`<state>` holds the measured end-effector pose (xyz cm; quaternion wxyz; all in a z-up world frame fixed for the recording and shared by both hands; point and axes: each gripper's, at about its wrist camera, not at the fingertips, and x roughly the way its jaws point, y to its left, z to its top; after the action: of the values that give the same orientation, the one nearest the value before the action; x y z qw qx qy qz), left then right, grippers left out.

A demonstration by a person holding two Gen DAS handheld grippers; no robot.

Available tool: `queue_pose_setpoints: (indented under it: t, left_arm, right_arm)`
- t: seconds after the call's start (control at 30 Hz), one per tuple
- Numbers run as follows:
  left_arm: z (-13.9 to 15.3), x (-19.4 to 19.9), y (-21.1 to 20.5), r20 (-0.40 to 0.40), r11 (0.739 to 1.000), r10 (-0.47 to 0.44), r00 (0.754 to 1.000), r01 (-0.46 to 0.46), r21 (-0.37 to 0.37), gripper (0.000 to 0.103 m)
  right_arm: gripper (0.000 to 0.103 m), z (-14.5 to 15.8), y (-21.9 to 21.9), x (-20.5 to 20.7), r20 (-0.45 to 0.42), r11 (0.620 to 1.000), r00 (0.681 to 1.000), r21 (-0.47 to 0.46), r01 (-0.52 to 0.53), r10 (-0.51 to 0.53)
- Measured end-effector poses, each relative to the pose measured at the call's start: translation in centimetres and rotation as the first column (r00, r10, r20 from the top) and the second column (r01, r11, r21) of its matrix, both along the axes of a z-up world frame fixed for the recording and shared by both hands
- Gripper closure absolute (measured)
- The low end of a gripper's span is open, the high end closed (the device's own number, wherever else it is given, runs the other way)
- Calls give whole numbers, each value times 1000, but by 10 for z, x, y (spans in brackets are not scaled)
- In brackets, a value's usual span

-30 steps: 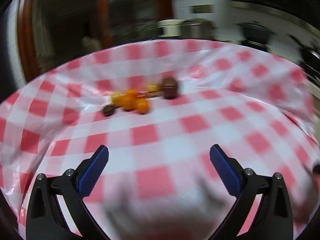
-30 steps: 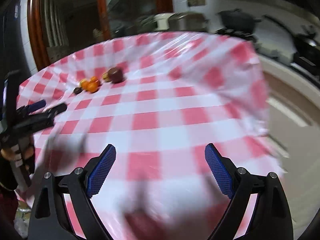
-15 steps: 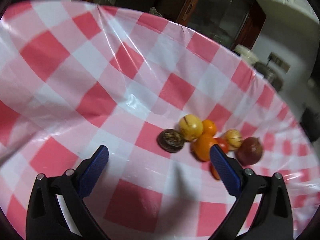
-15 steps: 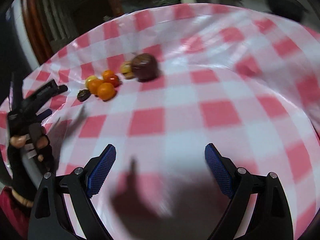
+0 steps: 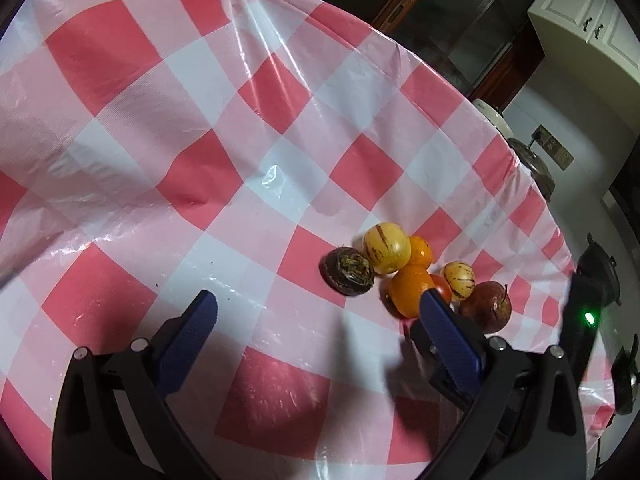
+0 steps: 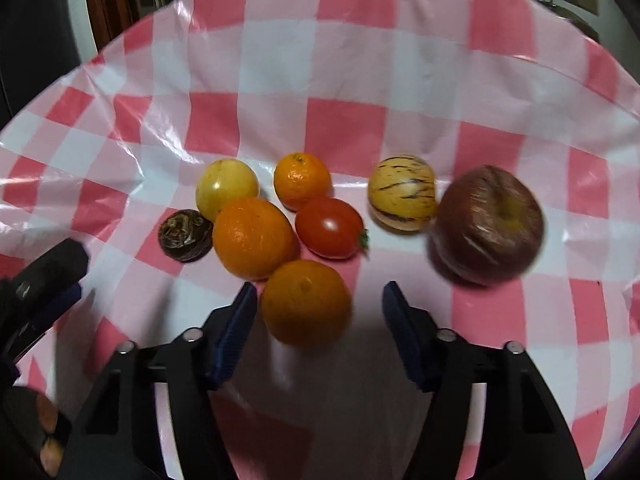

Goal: Organize fruits
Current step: 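Grasp a mandarin orange with the right tool while the left tool grasps a dark brown fruit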

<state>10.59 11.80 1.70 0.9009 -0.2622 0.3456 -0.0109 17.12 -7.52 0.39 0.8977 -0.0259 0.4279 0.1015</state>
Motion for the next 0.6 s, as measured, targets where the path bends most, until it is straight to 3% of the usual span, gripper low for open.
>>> queue_pose_setpoints:
  t: [0.1,0.2,0.3,0.43,0.53,0.6]
  left_arm:
    - [1,0,-5,-5,1000,-16,1000,16,22,2]
    - [2,2,-11,-9,998,-27,1000,28,58,2]
    - [2,7,-16,-37,994,-38,999,42,97,2]
    - [-2,18,-22,-101,989,-48,994,61,136,2]
    - [-1,29,-33,-135,964,-29,990,63,260,2]
    - [-1,44,-44,-158,930,-38,987,93,356,6]
  right_arm:
    - [62,1,1,-5,15,1000,1000,-12,-25,25]
    - [62,2,-10,-20,39,1000,999,-6,25,-24]
    - [62,6,-39,-38,61,989,992,104,107,-114]
    - [62,7,-81,-47,63,938,973,287,196,-222]
    - [62,4,-89,-46,39,917,978,357,180,-207]
    - [62,2,-89,-44,39,910,980,379,166,-195]
